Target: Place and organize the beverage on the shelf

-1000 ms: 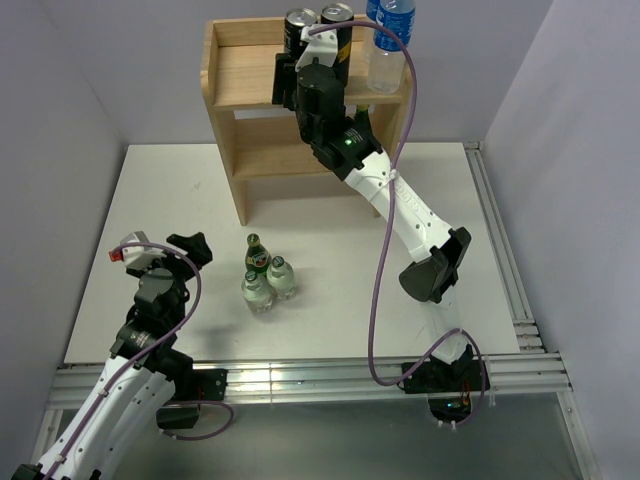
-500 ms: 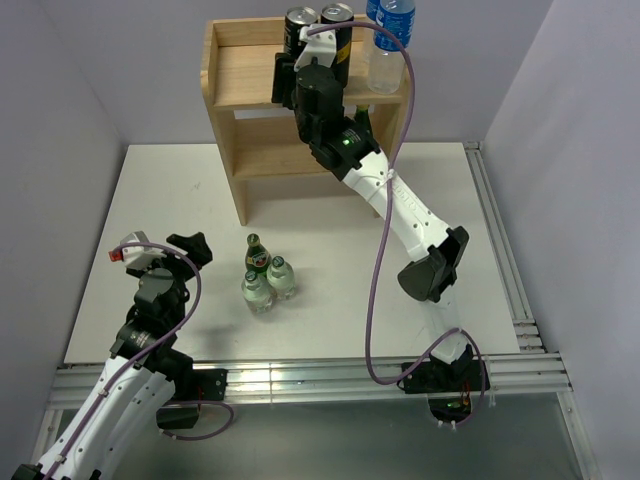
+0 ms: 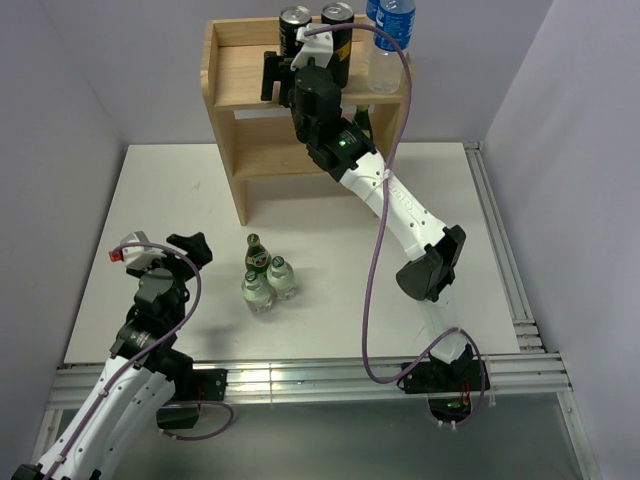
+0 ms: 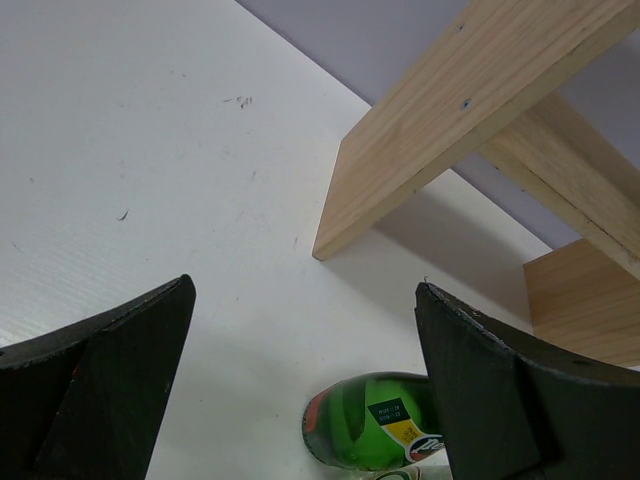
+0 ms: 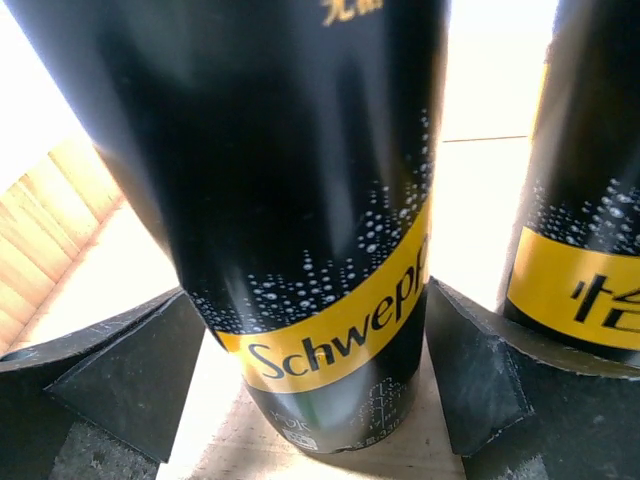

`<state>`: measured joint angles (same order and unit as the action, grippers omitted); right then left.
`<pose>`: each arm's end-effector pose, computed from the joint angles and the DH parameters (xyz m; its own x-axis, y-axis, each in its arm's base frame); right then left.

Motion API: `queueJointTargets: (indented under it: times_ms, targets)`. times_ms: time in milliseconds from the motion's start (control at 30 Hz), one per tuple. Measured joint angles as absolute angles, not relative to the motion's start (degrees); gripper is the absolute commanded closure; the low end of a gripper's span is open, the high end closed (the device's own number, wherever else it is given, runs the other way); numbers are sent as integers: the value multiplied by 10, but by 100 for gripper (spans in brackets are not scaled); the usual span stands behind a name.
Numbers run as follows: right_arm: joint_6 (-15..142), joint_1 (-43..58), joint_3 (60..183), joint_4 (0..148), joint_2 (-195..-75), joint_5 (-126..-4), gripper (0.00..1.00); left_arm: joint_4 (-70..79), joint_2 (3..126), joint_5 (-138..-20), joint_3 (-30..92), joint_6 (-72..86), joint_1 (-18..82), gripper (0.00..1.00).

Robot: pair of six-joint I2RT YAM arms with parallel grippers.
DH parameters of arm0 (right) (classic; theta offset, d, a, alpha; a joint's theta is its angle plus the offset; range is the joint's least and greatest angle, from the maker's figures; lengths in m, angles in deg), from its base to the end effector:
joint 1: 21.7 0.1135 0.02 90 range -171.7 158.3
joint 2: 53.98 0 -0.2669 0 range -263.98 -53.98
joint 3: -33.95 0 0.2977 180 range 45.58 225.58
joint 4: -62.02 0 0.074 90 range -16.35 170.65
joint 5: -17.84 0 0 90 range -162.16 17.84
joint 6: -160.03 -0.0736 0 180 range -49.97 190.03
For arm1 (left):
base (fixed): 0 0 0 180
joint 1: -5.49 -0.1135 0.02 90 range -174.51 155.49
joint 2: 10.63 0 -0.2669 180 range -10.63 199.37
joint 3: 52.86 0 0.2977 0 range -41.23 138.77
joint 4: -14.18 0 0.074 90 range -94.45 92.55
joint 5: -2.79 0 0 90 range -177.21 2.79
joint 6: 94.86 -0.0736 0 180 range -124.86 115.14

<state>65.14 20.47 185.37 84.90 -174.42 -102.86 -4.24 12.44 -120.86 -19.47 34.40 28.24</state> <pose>0.4302 0.3389 0.5162 0.0868 0.1775 -0.9803 -0.2108 0.9650 0.1561 0.2014 -0.0402 0.2524 0.0158 -0.5779 -0.8160 -0.2247 0.7931 -0.5661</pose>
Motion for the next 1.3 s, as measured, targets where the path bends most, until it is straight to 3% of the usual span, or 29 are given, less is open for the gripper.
queueJointTargets:
  times_ms: [567,1300]
  targets:
    - [652,208,1807,816,-1720,-1026,6,-42,124,-1209,-195,344,282,1]
    - [635,256,1586,760,-1571,-1062,6,-43,123,-1209,-195,348,282,1]
